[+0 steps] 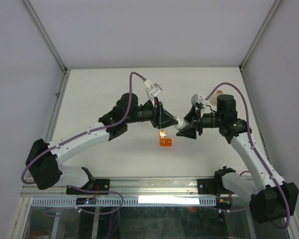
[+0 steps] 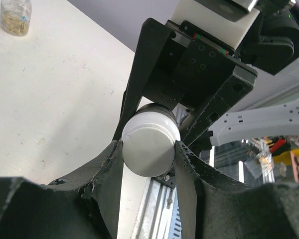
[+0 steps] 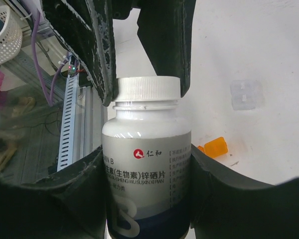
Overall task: Sort the pills into containers
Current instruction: Screw the lid of the pill bottle onto the pill bottle.
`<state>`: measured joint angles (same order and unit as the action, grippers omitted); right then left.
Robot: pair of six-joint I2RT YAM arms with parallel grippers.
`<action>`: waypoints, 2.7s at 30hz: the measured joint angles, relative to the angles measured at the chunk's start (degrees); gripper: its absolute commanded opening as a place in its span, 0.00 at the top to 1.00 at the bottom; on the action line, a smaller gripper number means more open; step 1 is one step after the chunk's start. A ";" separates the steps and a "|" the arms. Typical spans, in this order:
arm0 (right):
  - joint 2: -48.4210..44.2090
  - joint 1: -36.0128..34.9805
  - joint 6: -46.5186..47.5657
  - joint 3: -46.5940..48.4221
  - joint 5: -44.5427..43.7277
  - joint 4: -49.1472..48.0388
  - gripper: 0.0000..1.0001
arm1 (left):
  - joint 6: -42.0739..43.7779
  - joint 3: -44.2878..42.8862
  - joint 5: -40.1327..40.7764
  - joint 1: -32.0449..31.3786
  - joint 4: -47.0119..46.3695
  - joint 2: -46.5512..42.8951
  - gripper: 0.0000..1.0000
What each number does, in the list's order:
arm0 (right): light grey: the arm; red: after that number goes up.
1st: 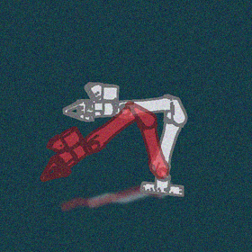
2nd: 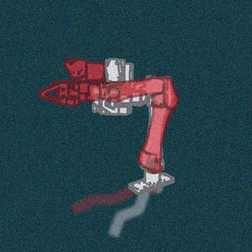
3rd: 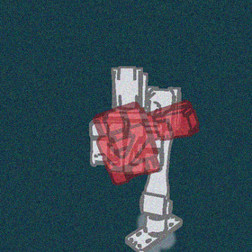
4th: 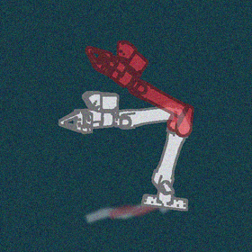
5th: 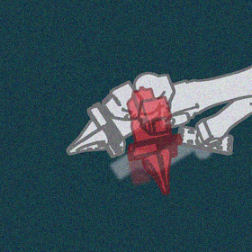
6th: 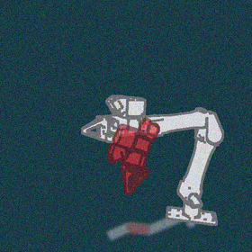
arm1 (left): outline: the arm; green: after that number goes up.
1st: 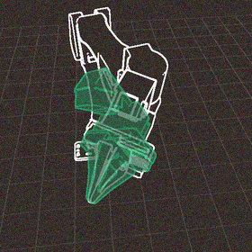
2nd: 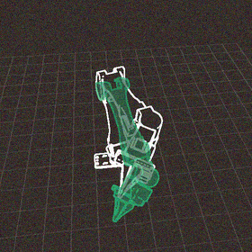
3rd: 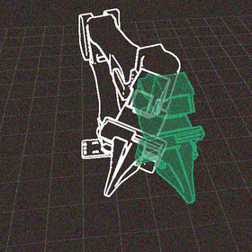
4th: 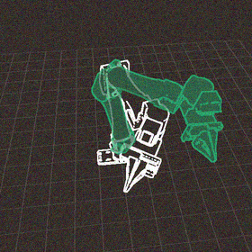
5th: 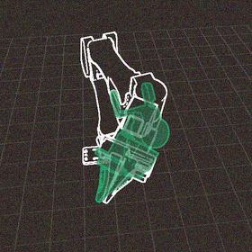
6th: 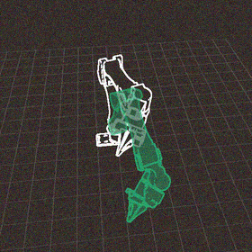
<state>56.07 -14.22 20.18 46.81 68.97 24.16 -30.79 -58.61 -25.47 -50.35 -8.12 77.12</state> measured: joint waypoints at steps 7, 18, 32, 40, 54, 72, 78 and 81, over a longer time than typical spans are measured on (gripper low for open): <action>-0.26 0.02 0.74 0.00 2.23 0.81 1.00 | 13.86 -0.39 -8.17 0.72 -1.03 0.33 0.81; -1.36 -0.02 1.99 0.33 4.28 0.02 1.00 | 31.58 -1.99 -18.10 1.20 -0.66 1.11 0.06; -1.40 0.17 3.63 0.85 3.91 -1.62 1.00 | 12.83 7.96 -0.98 6.25 -6.21 -14.97 0.01; -1.31 2.21 4.26 0.85 3.96 -1.51 1.00 | -2.01 -3.52 15.41 2.32 -6.49 -16.68 0.01; 3.61 7.37 5.49 1.55 3.91 -0.07 1.00 | -8.26 -16.24 34.51 -4.00 -1.88 -11.23 0.01; 2.86 7.58 6.10 1.55 5.16 0.04 1.00 | 4.90 0.92 13.79 2.84 -3.04 -12.28 0.10; 2.49 6.36 6.34 1.55 5.42 0.04 1.00 | -1.88 5.66 0.83 10.67 -5.38 -7.45 0.10; 2.49 5.73 6.34 1.55 5.42 0.07 1.00 | -3.34 5.62 -3.34 10.51 -7.06 -6.38 0.14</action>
<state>58.57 -8.49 26.52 48.36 74.39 24.23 -34.13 -52.99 -28.82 -39.83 -15.18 70.74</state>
